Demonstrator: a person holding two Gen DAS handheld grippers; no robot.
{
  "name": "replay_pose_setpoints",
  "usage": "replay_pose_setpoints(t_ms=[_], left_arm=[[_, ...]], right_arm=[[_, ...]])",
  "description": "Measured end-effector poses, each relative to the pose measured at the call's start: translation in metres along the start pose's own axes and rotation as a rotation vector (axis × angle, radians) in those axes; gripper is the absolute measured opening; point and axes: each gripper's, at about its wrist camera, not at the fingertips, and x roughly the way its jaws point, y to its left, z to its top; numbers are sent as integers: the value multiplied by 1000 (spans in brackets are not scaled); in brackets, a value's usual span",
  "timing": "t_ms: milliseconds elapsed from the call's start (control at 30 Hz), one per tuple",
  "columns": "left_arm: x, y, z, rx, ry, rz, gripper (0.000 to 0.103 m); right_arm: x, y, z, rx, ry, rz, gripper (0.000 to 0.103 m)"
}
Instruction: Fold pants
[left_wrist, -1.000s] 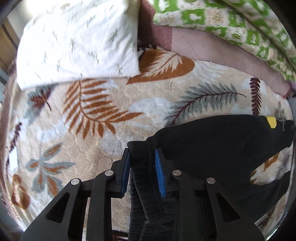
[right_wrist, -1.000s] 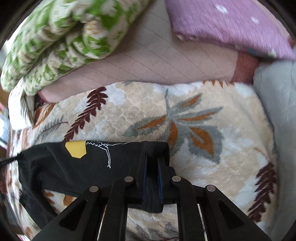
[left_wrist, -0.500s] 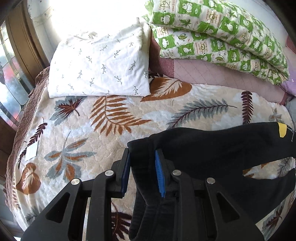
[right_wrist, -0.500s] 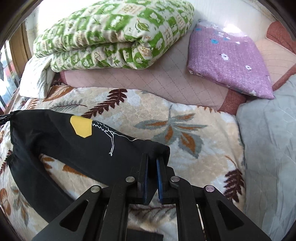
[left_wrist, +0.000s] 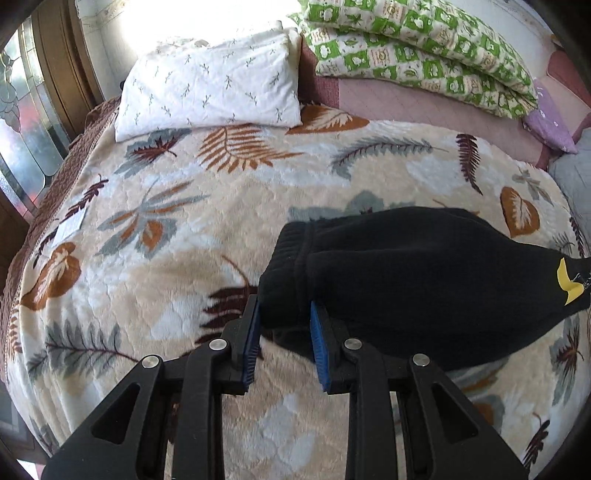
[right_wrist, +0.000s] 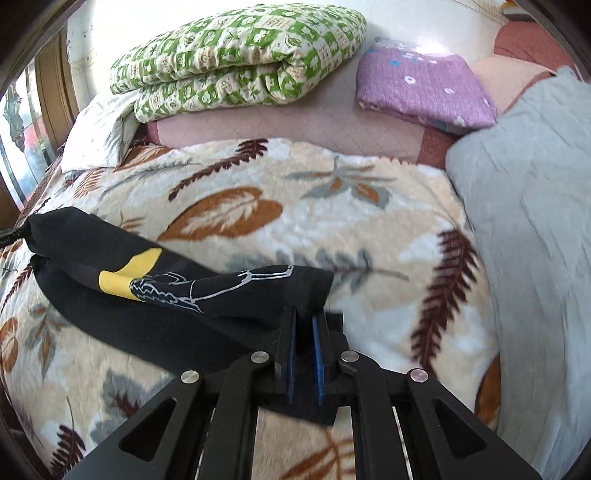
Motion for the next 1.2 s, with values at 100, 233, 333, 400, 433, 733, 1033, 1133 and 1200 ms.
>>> replay_pose_setpoints(t_ms=[100,233,333,400,433,733,1033,1133,1200], left_arm=[[4,1,-14,24,63,-14,24],[1,5,-27,55,141,-21,26],[-7,23,-32,31,180,-45,27],[-12,41,-36,-17,220,-107,27],[-16,52,-36,-58,237,-154,27],[7,50,24,-183,323,-309,53],[64,28,35,-195,456,-361,53],[74,30,37,-221,472,-406,53],[77,32,40,-244,474,-441,58]], right_arm=[[-10,0,-18,20,4,-7,11],[-12,8,-37,-17,78,-87,25],[-27,11,-46,-29,84,-134,36],[-40,7,-49,-8,86,-166,36],[-46,5,-51,8,89,-167,36],[-98,-30,-42,446,7,81,58],[-42,-40,-16,675,104,151,60],[-13,-45,-15,683,156,123,60],[1,-47,-16,695,170,136,60]])
